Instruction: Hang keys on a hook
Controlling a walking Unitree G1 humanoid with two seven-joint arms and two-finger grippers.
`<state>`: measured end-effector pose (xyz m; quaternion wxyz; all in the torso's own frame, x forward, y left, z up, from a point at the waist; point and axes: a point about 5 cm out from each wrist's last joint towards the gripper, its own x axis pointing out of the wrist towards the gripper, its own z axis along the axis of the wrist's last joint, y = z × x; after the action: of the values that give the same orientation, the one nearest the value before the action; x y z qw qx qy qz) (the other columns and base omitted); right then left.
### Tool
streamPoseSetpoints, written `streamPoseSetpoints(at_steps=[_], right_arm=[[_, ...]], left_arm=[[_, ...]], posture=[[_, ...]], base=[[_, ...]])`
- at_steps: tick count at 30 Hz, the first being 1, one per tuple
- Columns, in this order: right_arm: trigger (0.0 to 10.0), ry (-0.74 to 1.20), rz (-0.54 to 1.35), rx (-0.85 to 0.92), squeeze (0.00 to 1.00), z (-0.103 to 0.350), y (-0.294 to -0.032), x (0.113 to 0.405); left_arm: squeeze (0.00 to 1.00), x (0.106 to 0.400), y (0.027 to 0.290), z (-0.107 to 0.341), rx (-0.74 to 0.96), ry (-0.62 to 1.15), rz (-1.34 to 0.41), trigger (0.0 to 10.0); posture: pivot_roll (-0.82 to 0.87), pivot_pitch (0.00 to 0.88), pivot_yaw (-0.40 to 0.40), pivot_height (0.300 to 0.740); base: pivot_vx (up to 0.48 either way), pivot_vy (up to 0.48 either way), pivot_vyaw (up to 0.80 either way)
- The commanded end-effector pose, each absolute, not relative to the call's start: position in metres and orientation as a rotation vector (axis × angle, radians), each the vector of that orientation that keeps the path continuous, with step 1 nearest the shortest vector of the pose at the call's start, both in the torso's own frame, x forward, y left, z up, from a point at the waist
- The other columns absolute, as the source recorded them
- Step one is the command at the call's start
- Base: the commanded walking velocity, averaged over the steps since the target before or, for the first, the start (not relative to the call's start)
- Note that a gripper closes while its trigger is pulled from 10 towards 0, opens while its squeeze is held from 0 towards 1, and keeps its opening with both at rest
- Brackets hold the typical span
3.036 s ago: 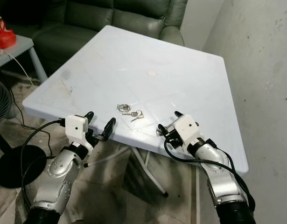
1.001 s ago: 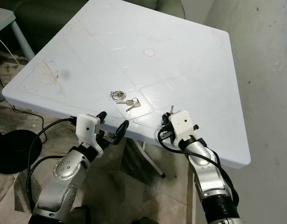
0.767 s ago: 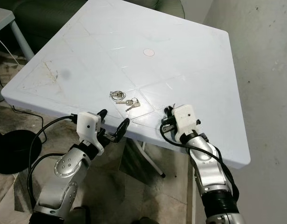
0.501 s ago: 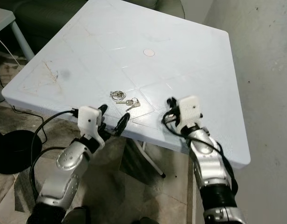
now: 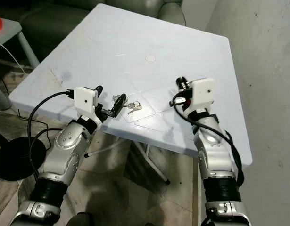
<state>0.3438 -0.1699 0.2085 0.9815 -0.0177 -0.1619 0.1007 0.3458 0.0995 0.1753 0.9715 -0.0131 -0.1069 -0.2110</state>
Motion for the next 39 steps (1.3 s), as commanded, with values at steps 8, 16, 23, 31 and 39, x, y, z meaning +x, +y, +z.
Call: streamPoseSetpoints(at_steps=[8, 16, 23, 31, 39], right_arm=[[10.0, -0.37, 0.174, 0.004, 0.0, 0.225, -0.174, 0.341], [10.0, -0.368, 0.189, 0.015, 0.0, 0.229, -0.175, 0.339], [10.0, -0.405, 0.232, -0.018, 0.0, 0.23, -0.174, 0.333], [10.0, -0.384, 0.209, -0.001, 0.0, 0.214, -0.177, 0.327], [10.0, -0.309, 0.116, 0.049, 0.0, 0.182, -0.181, 0.316]], left_arm=[[0.0, 0.354, 0.098, 0.18, -0.025, -0.247, -0.418, 10.0], [0.0, 0.357, 0.098, 0.18, -0.029, -0.263, -0.415, 10.0], [0.0, 0.357, 0.104, 0.18, -0.041, -0.283, -0.388, 10.0], [0.0, 0.356, 0.122, 0.172, -0.099, -0.266, -0.316, 10.0], [0.0, 0.349, 0.145, 0.155, -0.163, -0.227, -0.231, 10.0]], posture=[[0.0, 0.0, -0.103, 0.711], [0.0, 0.0, -0.112, 0.711], [0.01, 0.006, -0.121, 0.711], [0.01, 0.019, -0.123, 0.711], [0.01, 0.032, -0.1, 0.711]], base=[[0.0, 0.0, 0.0], [0.0, 0.0, 0.0], [0.0, 0.0, 0.0], [0.0, 0.0, 0.0], [0.0, 0.0, 0.0]])
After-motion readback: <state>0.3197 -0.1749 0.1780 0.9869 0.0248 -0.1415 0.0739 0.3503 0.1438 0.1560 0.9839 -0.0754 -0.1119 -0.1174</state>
